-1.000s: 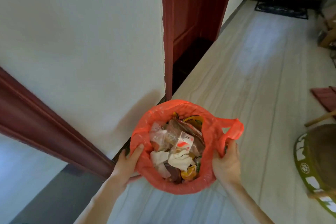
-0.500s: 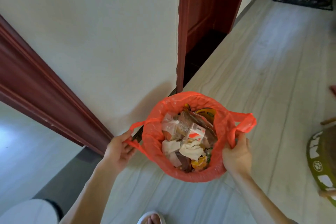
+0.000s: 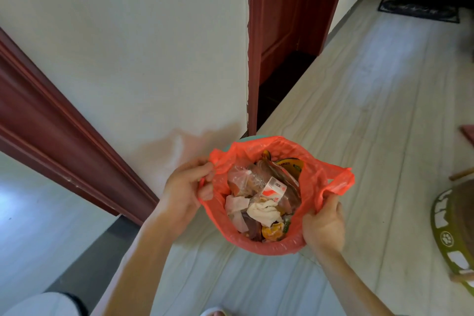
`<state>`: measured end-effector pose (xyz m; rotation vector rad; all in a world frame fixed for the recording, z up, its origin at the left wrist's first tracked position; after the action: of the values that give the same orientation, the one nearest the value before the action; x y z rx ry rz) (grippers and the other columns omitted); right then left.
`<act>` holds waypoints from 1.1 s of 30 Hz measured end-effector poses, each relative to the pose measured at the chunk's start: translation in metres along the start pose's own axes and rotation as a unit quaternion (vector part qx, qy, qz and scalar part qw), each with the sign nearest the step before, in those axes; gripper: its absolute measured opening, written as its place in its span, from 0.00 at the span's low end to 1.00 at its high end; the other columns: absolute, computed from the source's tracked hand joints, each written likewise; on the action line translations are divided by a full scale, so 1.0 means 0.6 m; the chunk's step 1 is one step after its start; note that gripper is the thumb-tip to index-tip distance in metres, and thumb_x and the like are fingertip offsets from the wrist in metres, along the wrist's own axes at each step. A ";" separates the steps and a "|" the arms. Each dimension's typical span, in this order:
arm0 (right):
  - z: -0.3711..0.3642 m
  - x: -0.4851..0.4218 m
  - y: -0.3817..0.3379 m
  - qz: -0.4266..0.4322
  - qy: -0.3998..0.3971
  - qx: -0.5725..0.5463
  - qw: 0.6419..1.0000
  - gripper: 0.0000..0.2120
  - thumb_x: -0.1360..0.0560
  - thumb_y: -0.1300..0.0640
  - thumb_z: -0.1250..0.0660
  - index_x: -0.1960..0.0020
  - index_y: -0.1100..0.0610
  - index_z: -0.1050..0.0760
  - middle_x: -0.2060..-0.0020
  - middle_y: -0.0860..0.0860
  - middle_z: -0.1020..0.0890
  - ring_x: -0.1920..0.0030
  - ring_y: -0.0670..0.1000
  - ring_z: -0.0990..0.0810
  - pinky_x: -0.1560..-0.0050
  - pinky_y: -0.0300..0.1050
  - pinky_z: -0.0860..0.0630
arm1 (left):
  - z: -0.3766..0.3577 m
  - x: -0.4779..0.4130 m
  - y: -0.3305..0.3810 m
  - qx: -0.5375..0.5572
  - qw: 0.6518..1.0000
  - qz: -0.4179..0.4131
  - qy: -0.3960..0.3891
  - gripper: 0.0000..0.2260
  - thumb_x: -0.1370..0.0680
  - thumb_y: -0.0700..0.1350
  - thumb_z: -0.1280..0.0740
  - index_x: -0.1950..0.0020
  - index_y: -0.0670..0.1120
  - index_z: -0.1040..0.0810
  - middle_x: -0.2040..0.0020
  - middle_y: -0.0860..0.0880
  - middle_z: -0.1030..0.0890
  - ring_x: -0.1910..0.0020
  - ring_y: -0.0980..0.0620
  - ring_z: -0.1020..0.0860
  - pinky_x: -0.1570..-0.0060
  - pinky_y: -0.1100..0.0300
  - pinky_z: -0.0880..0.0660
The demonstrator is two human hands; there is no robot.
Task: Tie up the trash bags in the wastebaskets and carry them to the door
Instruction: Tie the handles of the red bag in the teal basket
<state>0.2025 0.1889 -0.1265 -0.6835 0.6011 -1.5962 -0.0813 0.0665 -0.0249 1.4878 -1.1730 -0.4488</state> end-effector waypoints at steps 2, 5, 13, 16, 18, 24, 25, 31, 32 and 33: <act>0.002 0.003 -0.002 -0.004 0.003 0.006 1.000 0.20 0.25 0.62 0.40 0.33 0.56 0.36 0.43 0.60 0.26 0.45 0.67 0.23 0.55 0.54 0.31 | -0.014 0.006 0.010 -0.048 0.999 -0.003 -0.007 0.03 0.22 0.36 0.38 0.51 0.40 0.26 0.68 0.49 0.31 0.76 0.53 0.38 0.73 0.61 0.42; 0.005 0.007 -0.001 -0.003 -0.008 -0.002 1.000 0.20 0.25 0.62 0.40 0.34 0.56 0.36 0.43 0.60 0.25 0.46 0.67 0.23 0.54 0.54 0.30 | -0.015 0.010 0.028 -0.092 0.996 -0.007 0.014 0.03 0.22 0.37 0.37 0.50 0.41 0.24 0.67 0.48 0.27 0.75 0.51 0.34 0.74 0.61 0.38; 0.045 -0.004 0.019 -0.059 -0.030 -0.176 0.982 0.07 0.24 0.48 0.31 0.53 0.50 0.24 0.54 0.53 0.20 0.56 0.54 0.19 0.54 0.44 0.30 | -0.025 0.029 0.045 -0.168 0.985 -0.016 0.043 0.05 0.21 0.39 0.34 0.50 0.42 0.19 0.64 0.47 0.25 0.73 0.51 0.29 0.76 0.63 0.34; 0.083 -0.021 0.038 -0.123 -0.013 -0.303 0.945 0.05 0.31 0.52 0.29 0.58 0.52 0.23 0.64 0.52 0.19 0.60 0.53 0.22 0.56 0.46 0.28 | -0.029 0.038 0.068 -0.164 0.985 -0.041 0.044 0.07 0.21 0.38 0.35 0.51 0.43 0.17 0.64 0.47 0.23 0.73 0.51 0.28 0.75 0.62 0.34; 0.098 -0.032 0.033 -0.154 -0.031 -0.394 0.906 0.06 0.29 0.60 0.31 0.62 0.53 0.26 0.68 0.51 0.22 0.65 0.51 0.24 0.60 0.44 0.27 | -0.040 0.043 0.080 -0.191 0.979 -0.048 0.043 0.07 0.21 0.39 0.34 0.51 0.46 0.16 0.64 0.48 0.22 0.74 0.51 0.29 0.75 0.62 0.35; 0.128 -0.044 -0.055 -0.122 -0.146 -0.362 0.912 0.06 0.34 0.56 0.25 0.61 0.54 0.21 0.72 0.47 0.23 0.70 0.47 0.25 0.68 0.41 0.32 | -0.096 0.050 0.145 -0.224 0.972 -0.066 0.021 0.07 0.22 0.44 0.33 0.53 0.42 0.17 0.65 0.51 0.21 0.76 0.50 0.36 0.78 0.64 0.41; 0.137 -0.041 -0.078 -0.080 -0.164 -0.321 0.929 0.06 0.32 0.56 0.24 0.60 0.53 0.21 0.72 0.44 0.22 0.70 0.44 0.24 0.68 0.39 0.30 | -0.104 0.051 0.152 -0.227 0.972 -0.063 0.017 0.08 0.22 0.44 0.33 0.52 0.40 0.18 0.64 0.50 0.21 0.75 0.50 0.34 0.77 0.64 0.39; 0.208 -0.021 -0.214 0.160 -0.178 -0.243 0.940 0.06 0.27 0.57 0.26 0.60 0.55 0.22 0.66 0.44 0.19 0.66 0.44 0.22 0.61 0.37 0.28 | -0.142 0.059 0.183 -0.234 0.967 -0.095 0.009 0.05 0.21 0.39 0.33 0.48 0.42 0.18 0.60 0.46 0.18 0.66 0.51 0.21 0.58 0.56 0.24; 0.212 -0.015 -0.233 0.190 -0.180 -0.225 0.939 0.05 0.27 0.57 0.26 0.61 0.53 0.21 0.63 0.44 0.18 0.64 0.44 0.20 0.61 0.35 0.27 | -0.142 0.057 0.192 -0.237 0.964 -0.116 0.017 0.05 0.22 0.38 0.33 0.48 0.43 0.18 0.59 0.46 0.17 0.64 0.51 0.20 0.55 0.57 0.23; 0.212 -0.007 -0.249 0.211 -0.186 -0.207 0.937 0.06 0.27 0.57 0.26 0.61 0.50 0.21 0.62 0.44 0.18 0.63 0.44 0.19 0.61 0.34 0.26 | -0.142 0.054 0.200 -0.246 0.960 -0.134 0.021 0.06 0.22 0.38 0.32 0.48 0.45 0.18 0.57 0.47 0.16 0.62 0.53 0.19 0.53 0.59 0.23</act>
<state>0.1926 0.2125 0.0682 -1.0604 0.7488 -0.9119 -0.0489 0.0991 0.1183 1.2101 -0.7526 -0.8250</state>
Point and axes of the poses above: each hand's wrist, its own x-axis away from the middle knuckle, its own z-axis out of the back of the hand, y = z × x, the point moved 10 cm from there along -x, towards the middle knuckle
